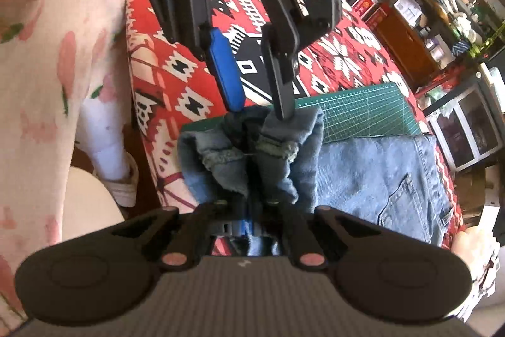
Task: Fold clothes
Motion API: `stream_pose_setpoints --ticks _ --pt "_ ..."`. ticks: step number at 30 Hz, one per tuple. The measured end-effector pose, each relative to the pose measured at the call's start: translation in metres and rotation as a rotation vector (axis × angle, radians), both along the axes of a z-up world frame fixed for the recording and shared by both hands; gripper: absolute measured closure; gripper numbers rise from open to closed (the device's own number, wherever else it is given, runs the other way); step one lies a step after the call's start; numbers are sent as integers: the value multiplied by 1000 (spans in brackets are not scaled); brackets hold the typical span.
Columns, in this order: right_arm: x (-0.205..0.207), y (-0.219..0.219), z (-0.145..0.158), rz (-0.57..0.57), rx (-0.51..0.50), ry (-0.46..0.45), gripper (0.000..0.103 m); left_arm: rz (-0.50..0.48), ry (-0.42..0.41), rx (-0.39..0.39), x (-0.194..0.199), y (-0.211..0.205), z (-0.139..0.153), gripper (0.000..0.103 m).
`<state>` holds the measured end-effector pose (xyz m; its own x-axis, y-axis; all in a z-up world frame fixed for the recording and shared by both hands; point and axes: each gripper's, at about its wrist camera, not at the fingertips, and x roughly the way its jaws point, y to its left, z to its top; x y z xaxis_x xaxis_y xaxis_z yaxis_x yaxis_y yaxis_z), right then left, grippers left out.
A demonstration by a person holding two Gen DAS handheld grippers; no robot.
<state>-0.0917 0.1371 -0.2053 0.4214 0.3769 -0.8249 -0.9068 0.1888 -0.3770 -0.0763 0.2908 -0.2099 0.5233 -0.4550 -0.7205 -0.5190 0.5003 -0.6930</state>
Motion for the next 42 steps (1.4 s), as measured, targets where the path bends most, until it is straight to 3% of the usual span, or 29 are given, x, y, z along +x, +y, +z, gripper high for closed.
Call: stream_pose_setpoints --ticks 5,9,15,17,22,24,26,30,34,39,42 --pt "14 -19 15 -79 79 164 96 -23 -51 46 -2 0 17 73" --pt "-2 -26 16 -95 102 298 97 -47 -63 72 4 -3 24 73" --pt "9 -56 35 -198 167 370 96 -152 -54 107 15 -26 22 73" --pt "25 -69 45 -257 217 410 96 -201 -41 154 17 -37 20 73" --pt "68 -104 56 -432 327 466 93 -303 44 379 16 -59 11 76" --pt "81 -115 50 -500 332 481 91 -322 61 431 13 -62 7 72" --pt "94 -129 41 -568 322 490 92 -310 80 431 11 -58 4 64" --pt "114 -164 19 -695 303 543 93 -295 82 424 6 -54 7 67" --pt "121 -205 23 -784 360 524 91 -293 68 460 3 -51 18 67" --pt "140 -261 35 -976 442 473 76 -293 88 410 5 -48 14 67" --pt "152 -280 26 -1063 440 515 74 -309 92 374 7 -52 12 67"
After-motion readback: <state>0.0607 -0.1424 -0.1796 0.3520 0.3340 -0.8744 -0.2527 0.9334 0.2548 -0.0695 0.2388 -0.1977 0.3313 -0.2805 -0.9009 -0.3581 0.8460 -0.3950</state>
